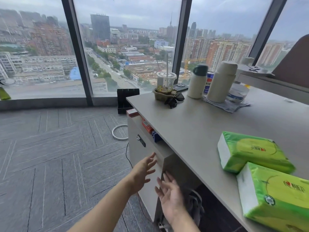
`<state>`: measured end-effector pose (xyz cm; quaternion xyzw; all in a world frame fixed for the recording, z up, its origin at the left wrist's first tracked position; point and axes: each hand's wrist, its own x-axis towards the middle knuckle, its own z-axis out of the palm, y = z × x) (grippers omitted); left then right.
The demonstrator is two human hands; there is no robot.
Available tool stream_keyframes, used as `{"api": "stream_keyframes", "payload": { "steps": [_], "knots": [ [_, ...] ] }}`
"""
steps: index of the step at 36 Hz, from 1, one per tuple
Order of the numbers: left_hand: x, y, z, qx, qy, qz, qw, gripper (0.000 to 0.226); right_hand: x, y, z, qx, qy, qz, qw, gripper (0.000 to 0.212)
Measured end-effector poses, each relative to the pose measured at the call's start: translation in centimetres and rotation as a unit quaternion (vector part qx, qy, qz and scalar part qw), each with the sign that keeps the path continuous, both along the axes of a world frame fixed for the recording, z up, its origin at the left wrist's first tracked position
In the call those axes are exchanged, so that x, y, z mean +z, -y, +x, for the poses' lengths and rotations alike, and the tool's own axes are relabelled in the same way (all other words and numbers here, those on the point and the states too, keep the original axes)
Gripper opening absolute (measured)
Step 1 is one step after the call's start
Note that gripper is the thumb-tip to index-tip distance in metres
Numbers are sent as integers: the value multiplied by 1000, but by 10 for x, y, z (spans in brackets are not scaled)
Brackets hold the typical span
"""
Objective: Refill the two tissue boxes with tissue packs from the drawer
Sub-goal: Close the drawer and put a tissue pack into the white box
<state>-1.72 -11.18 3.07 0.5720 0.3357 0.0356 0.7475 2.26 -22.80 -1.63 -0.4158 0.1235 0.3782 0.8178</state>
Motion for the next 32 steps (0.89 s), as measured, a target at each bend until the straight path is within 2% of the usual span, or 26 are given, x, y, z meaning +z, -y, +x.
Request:
{"api": "stream_keyframes", "payload": {
  "steps": [4, 8, 16, 20, 22, 29, 32],
  "knots": [
    [7, 1, -12, 24, 4, 45, 999, 40, 15, 3, -12, 22, 39, -18, 999, 42],
    [28, -3, -29, 96, 20, 114, 989, 35, 45, 7, -23, 58, 89, -15, 994, 26],
    [113, 27, -49, 130, 163, 188, 960, 28, 127, 34, -42, 79, 202, 58, 974, 23],
    [147, 63, -46, 109, 225, 194, 949, 26, 182, 71, -45, 57, 321, 70, 943, 26],
    [157, 84, -40, 80, 232, 198, 949, 25, 205, 97, -39, 34, 370, 61, 927, 19],
    [164, 156, -13, -43, 217, 203, 954, 21, 243, 199, -3, -42, 452, -41, 890, 20],
    [157, 184, -6, -66, 217, 214, 950, 20, 242, 241, 10, -69, 491, -119, 860, 18]
  ]
}}
